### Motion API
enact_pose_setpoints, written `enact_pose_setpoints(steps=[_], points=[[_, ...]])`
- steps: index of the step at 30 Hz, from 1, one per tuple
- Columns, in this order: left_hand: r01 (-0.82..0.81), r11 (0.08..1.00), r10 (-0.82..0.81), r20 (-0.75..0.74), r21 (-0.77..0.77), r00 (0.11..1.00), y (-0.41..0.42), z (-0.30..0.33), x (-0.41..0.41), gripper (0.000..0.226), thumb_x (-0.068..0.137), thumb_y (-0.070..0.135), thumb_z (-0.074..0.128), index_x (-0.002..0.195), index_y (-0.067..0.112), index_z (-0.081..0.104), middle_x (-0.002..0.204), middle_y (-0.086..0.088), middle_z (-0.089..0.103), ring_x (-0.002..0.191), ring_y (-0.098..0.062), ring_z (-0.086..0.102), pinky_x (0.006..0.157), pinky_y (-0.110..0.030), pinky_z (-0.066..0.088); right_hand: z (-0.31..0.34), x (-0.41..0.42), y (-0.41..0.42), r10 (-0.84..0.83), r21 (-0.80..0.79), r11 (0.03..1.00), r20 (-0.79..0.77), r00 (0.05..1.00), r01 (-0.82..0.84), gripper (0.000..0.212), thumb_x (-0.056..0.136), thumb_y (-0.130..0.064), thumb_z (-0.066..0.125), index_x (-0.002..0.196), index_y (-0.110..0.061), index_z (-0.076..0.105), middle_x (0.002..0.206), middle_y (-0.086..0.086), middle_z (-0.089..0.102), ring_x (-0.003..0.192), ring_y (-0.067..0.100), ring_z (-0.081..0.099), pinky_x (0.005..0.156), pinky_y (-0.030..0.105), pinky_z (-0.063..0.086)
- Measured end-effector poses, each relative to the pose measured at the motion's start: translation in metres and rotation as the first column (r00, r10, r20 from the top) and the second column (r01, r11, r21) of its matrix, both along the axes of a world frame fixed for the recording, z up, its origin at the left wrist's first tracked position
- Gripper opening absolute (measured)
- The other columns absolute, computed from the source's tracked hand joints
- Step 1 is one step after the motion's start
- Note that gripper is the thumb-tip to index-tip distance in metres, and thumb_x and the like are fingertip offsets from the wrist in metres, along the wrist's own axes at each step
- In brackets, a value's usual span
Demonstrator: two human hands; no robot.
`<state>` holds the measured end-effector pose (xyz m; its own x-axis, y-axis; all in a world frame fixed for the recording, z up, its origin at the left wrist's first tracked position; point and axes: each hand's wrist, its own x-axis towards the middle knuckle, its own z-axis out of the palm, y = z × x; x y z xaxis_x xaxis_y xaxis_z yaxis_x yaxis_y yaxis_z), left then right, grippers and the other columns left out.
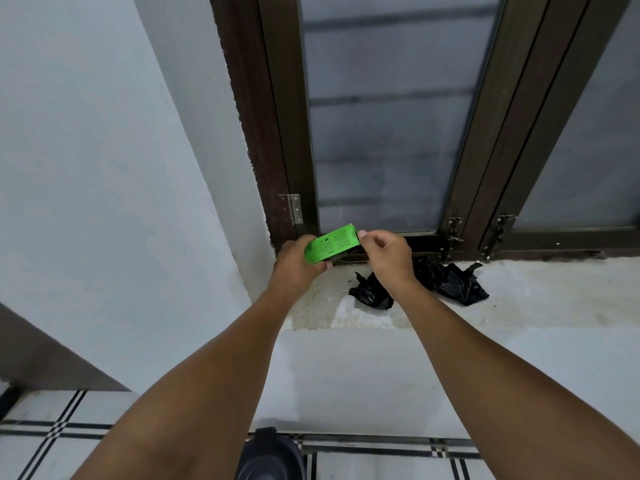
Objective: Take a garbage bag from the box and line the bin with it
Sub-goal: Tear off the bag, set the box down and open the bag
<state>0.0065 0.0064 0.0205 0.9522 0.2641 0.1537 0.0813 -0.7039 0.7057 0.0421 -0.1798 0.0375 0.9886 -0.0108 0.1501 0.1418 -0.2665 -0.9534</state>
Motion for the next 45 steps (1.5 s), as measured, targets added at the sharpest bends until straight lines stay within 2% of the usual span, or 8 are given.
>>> enact_pose_setpoints(steps=[3, 8, 19, 32, 36, 40, 42, 45], points=[[-0.006, 0.999, 0.007, -0.020, 0.034, 1.000, 0.003, 0.000, -0.001, 0.060, 0.082, 0.033, 0.083, 0.138, 0.026, 0.060, 0.128, -0.011, 0.051, 0.109, -0.020, 0.056, 0.094, -0.023, 0.041, 0.001, -0.006, 0.000, 0.063, -0.121, 0.991, 0.064, 0.996, -0.055, 0.037, 0.100, -0.034, 0.060, 0.067, -0.018, 0.064, 0.058, -0.007, 0.053, 0.058, 0.007, 0.046, 0.058, 0.029, 0.039], [-0.029, 0.987, 0.058, -0.182, 0.157, 0.982, 0.005, -0.006, 0.001, 0.069, 0.081, 0.046, 0.080, 0.144, 0.032, 0.056, 0.128, -0.011, 0.058, 0.115, -0.030, 0.061, 0.096, -0.035, 0.051, -0.012, -0.001, 0.011, 0.161, -0.263, 0.952, -0.011, 0.987, -0.158, 0.024, 0.096, -0.021, 0.060, 0.113, -0.017, 0.077, 0.102, 0.004, 0.074, 0.095, 0.019, 0.066, 0.083, 0.033, 0.052], [0.032, 0.941, 0.073, -0.294, 0.337, 0.953, -0.003, -0.030, 0.010, 0.057, 0.087, 0.025, 0.074, 0.141, 0.034, 0.055, 0.134, -0.012, 0.051, 0.122, -0.037, 0.052, 0.103, -0.043, 0.049, -0.049, -0.011, 0.011, 0.145, -0.235, 0.945, -0.323, 0.935, -0.227, 0.035, 0.092, -0.006, 0.042, 0.099, -0.026, 0.069, 0.078, 0.006, 0.065, 0.058, 0.026, 0.063, 0.059, 0.051, 0.062], [0.084, 0.860, 0.088, -0.307, 0.503, 0.948, -0.017, -0.046, 0.015, 0.065, 0.097, 0.026, 0.062, 0.156, 0.030, 0.036, 0.159, -0.004, 0.033, 0.136, -0.033, 0.040, 0.102, -0.045, 0.050, -0.063, -0.008, 0.002, 0.172, -0.199, 0.945, -0.375, 0.911, -0.260, 0.044, 0.094, 0.000, 0.043, 0.126, -0.019, 0.067, 0.092, -0.009, 0.064, 0.054, 0.018, 0.063, 0.053, 0.030, 0.055], [0.085, 0.836, 0.083, -0.279, 0.542, 0.957, -0.017, -0.040, 0.011, 0.066, 0.095, 0.031, 0.062, 0.156, 0.026, 0.036, 0.155, -0.007, 0.038, 0.133, -0.034, 0.042, 0.102, -0.044, 0.047, -0.063, -0.009, 0.000, 0.089, -0.244, 0.955, -0.309, 0.947, -0.170, 0.022, 0.093, -0.004, 0.049, 0.105, -0.006, 0.067, 0.101, 0.013, 0.068, 0.077, 0.039, 0.072, 0.072, 0.049, 0.060], [0.056, 0.825, 0.084, -0.221, 0.562, 0.972, -0.018, -0.034, 0.007, 0.063, 0.095, 0.032, 0.060, 0.154, 0.023, 0.040, 0.153, -0.011, 0.040, 0.135, -0.034, 0.040, 0.107, -0.044, 0.041, -0.057, -0.010, -0.005, -0.075, -0.229, 0.973, -0.186, 0.980, 0.031, 0.025, 0.093, -0.009, 0.054, 0.110, -0.012, 0.072, 0.108, 0.007, 0.071, 0.094, 0.029, 0.069, 0.083, 0.040, 0.057], [0.036, 0.818, 0.087, -0.185, 0.574, 0.979, -0.019, -0.032, 0.007, 0.059, 0.096, 0.034, 0.059, 0.152, 0.022, 0.044, 0.153, -0.011, 0.041, 0.136, -0.034, 0.039, 0.109, -0.044, 0.039, -0.052, -0.011, -0.014, -0.155, -0.435, 0.889, 0.009, 0.988, 0.143, 0.024, 0.089, -0.010, 0.060, 0.108, -0.017, 0.072, 0.113, 0.003, 0.065, 0.106, 0.025, 0.059, 0.088, 0.038, 0.050], [0.012, 0.816, 0.069, -0.118, 0.579, 0.991, -0.026, -0.031, 0.007, 0.054, 0.095, 0.034, 0.059, 0.147, 0.021, 0.051, 0.153, -0.011, 0.043, 0.136, -0.034, 0.039, 0.110, -0.046, 0.037, -0.049, -0.013, -0.032, -0.116, -0.802, 0.572, 0.128, 0.985, 0.172, 0.042, 0.082, -0.016, 0.073, 0.122, -0.023, 0.065, 0.140, 0.007, 0.049, 0.129, 0.031, 0.040, 0.103, 0.045, 0.034]])
